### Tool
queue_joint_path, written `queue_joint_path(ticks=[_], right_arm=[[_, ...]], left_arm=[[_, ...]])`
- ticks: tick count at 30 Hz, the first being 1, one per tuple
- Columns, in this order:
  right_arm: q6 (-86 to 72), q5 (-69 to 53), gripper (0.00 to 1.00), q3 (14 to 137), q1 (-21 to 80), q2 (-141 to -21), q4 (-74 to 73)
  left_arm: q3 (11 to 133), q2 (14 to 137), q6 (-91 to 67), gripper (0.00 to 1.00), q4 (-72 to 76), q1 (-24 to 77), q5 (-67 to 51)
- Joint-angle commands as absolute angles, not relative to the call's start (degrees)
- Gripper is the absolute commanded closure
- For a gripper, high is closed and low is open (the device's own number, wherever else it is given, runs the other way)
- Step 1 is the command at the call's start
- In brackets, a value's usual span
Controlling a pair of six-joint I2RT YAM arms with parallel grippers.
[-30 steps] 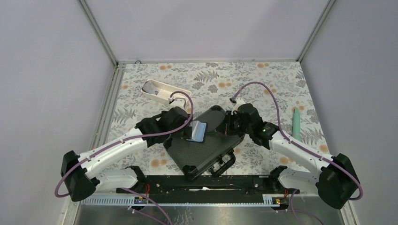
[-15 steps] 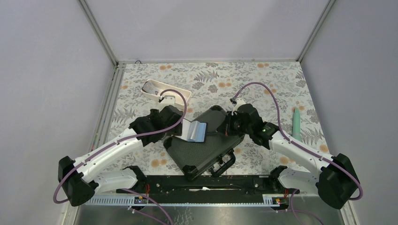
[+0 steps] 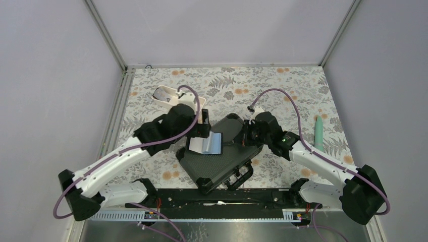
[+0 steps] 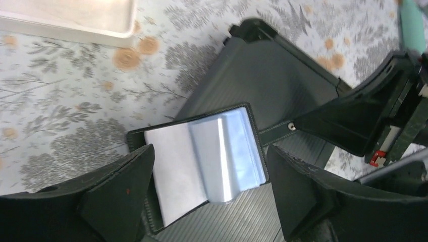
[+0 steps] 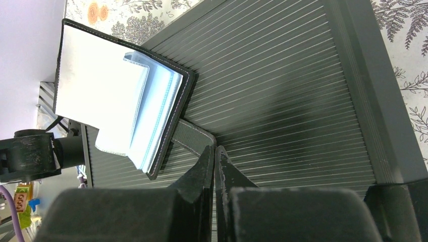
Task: Put the credit cards into the card holder
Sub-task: Open the card holder at the center of the board.
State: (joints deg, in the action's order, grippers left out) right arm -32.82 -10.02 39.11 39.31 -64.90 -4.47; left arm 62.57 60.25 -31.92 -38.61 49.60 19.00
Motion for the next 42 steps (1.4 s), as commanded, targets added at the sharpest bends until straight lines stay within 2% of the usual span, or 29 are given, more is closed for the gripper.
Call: queue_joint_path(ticks=[1,21,42], right_arm=[[-31.64,-9.40,1.00,40.03,39.17,-65.43,-4.61],[-31.42,-8.90,1.00,39.92,39.16,-66.35,-4.17],[-30.87,-6.93,1.00,39.30,39.19,-67.11,-5.16]], left_arm=[[64.60,65.68,-30.89,0.15,-34.46,50.88,11.89],[62.89,76.24,-31.41,0.16,-43.32,53.24,21.16],[62.23,73.21,-32.87,0.12,-53.19,53.81,34.26]])
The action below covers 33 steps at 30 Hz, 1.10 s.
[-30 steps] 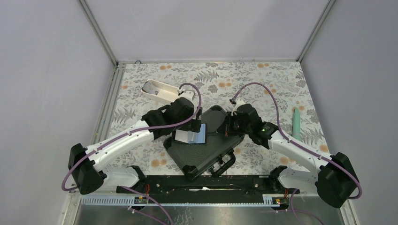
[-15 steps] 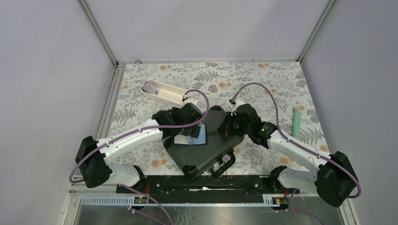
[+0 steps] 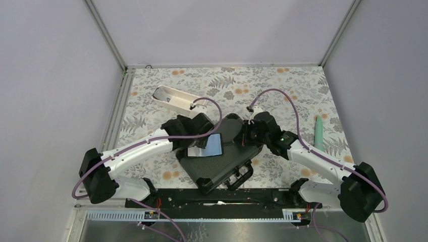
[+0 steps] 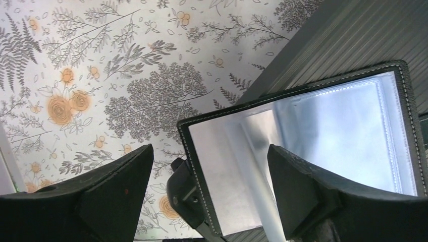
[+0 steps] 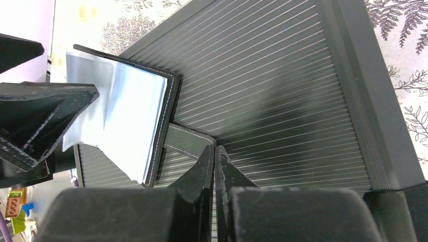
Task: Put the credit cards into the card holder
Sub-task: Open the card holder at the center of the board.
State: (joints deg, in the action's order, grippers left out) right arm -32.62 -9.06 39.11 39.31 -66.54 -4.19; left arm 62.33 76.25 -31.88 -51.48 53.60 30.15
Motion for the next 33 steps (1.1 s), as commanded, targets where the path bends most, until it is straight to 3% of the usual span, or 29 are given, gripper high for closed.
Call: queue_joint_path(ticks=[1,16,22,28,33], right_arm=[[-30.91,-6.86,1.00,39.29,39.17,-67.07,-5.12],[-30.85,-6.50,1.00,39.51,39.19,-67.32,-5.41],[-30.85,-6.81,1.00,39.94,39.12,-67.12,-5.45],[-30.08,-7.03,1.00,40.92,39.13,-66.18,-6.55],[-29.46,-7.28,1.00,41.50,39.20,-64.99,-6.98]], left_arm=[[61.96,72.95,-33.06,0.12,-53.51,53.80,34.36],[57.15,67.62,-36.09,0.10,-56.23,53.34,34.31],[57.64,64.14,-36.35,0.01,-54.99,50.54,30.23],[59.21,57.17,-32.06,0.01,-48.53,43.66,15.82],[61.16,58.80,-24.92,0.01,-46.16,32.30,6.91]])
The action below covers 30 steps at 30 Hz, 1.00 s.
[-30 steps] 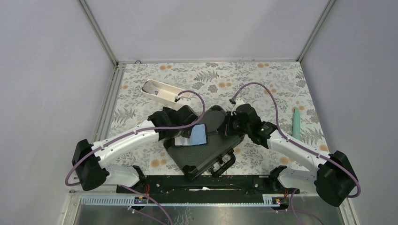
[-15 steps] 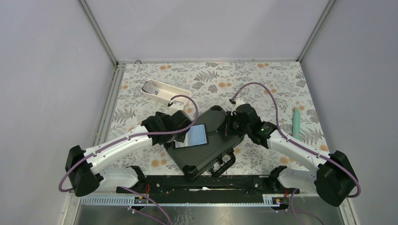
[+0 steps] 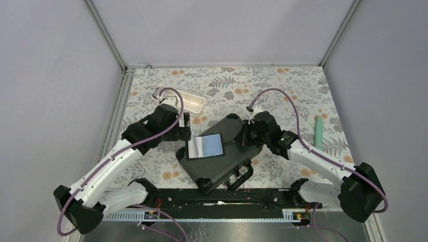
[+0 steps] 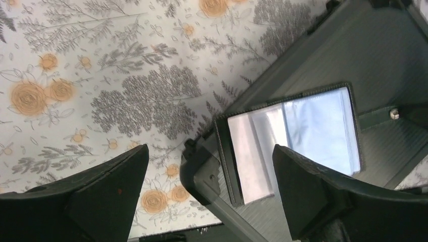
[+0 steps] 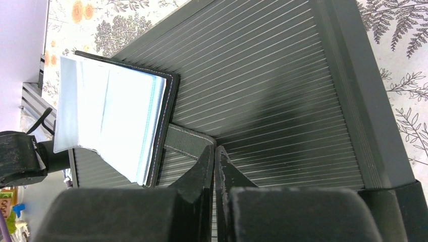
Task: Put the credit cards into the card holder
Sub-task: Open the card holder at the center of the board, then pick up the credit card from the storage box.
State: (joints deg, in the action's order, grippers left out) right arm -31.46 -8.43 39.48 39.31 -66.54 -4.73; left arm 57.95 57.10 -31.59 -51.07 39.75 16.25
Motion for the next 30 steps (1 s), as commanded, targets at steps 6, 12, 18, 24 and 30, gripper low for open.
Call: queue_joint_path(ticks=[6,12,18,24,30], right_arm=[[-28.82,-7.55,0.60,42.49,39.16,-61.84,-8.69],[-27.07,-7.90,0.34,42.63,39.18,-56.56,-8.57],[-25.11,-9.66,0.26,42.98,39.12,-54.27,-8.11],[-25.05,-12.37,0.25,42.48,39.20,-53.85,-6.90],[-26.37,-12.91,0.25,42.50,39.20,-55.11,-6.15]], left_arm=[[67.52,67.34,-16.79,0.01,-42.98,14.64,0.42],[75.90,78.92,-12.06,0.01,-38.73,7.28,7.86],[79.70,91.46,-2.17,0.01,-27.02,3.31,7.09],[87.41,102.76,2.93,0.01,-25.65,0.56,3.89],[93.14,109.78,5.92,0.03,-26.96,-1.90,3.91]])
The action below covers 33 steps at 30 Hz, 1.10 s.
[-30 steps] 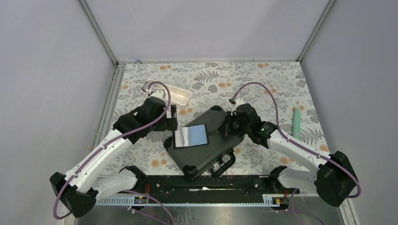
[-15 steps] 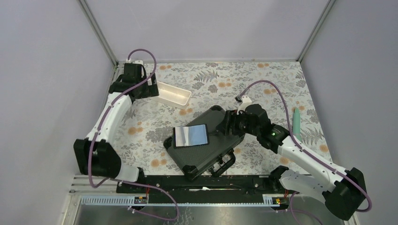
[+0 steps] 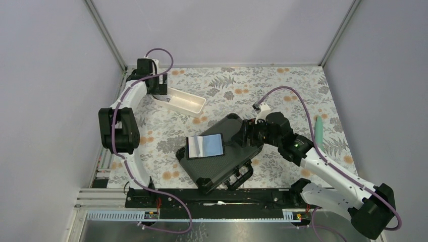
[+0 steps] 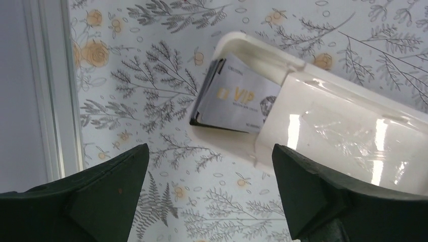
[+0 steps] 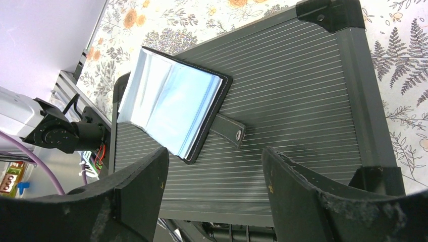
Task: Put the credit cards into the card holder
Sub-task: Pick up the credit card from the storage box.
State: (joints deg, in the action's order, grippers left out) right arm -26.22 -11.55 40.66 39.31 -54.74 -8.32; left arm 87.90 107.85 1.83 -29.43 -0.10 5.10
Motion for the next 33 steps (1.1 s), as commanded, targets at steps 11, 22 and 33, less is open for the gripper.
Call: queue_joint_path(ticks=[11,22,33], right_arm=[[-27.10,-13.38,0.26,42.47,39.17,-59.18,-6.22],[-27.59,-12.99,0.27,42.23,39.15,-59.28,-6.42],[-27.89,-12.57,0.28,41.86,39.20,-58.43,-6.62]], left_arm=[[104.02,120.06,6.66,0.07,-29.97,-3.96,1.18],[107.11,124.22,7.45,0.06,-34.12,-3.91,0.60],[107.77,124.82,7.15,0.17,-34.52,-3.91,6.50]])
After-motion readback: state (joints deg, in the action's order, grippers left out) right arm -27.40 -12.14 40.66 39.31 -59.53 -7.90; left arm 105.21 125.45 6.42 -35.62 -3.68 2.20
